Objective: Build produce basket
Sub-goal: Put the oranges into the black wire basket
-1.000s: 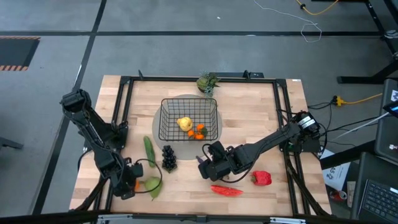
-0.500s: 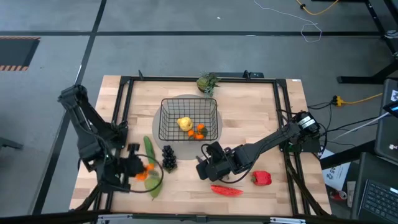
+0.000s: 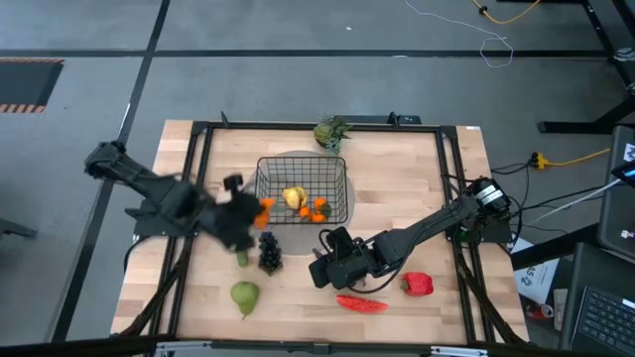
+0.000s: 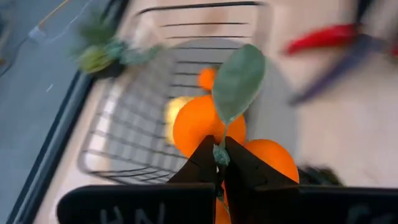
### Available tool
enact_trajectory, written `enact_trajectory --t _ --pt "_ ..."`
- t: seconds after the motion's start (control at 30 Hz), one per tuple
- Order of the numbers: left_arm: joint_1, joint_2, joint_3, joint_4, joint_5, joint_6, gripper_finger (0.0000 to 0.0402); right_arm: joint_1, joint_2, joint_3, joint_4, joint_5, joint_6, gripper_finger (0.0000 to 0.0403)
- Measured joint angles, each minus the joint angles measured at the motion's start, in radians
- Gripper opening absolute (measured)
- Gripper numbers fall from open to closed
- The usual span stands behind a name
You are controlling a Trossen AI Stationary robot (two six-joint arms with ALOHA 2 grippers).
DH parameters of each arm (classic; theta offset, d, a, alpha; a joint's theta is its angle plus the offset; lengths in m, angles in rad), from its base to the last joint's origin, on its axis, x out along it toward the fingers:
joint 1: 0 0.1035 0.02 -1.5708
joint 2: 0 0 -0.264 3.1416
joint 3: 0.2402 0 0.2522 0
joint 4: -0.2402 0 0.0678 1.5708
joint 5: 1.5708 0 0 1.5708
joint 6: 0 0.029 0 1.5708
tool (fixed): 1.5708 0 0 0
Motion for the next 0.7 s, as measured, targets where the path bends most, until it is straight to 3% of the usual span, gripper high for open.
enact_trajectory --t 0.1,0.3,0.47,0.7 --pt "0.118 0.0 0.0 0.024 0.051 0.053 0.0 0.0 0.0 0.0 -0.001 -0.001 0.0 0.022" --pt "0.314 0.025 0.001 0.178 0.315 0.194 0.0 0.0 0.0 0.0 0.01 -0.001 0.0 0.022" --pt "0.452 0.05 0.001 0.255 0.493 0.121 0.0 0.001 0.0 0.0 0.012 -0.002 -0.001 0.022" --pt "0.569 0.059 0.001 0.293 0.605 0.103 0.0 0.014 0.0 0.0 -0.001 -0.001 -0.003 0.022"
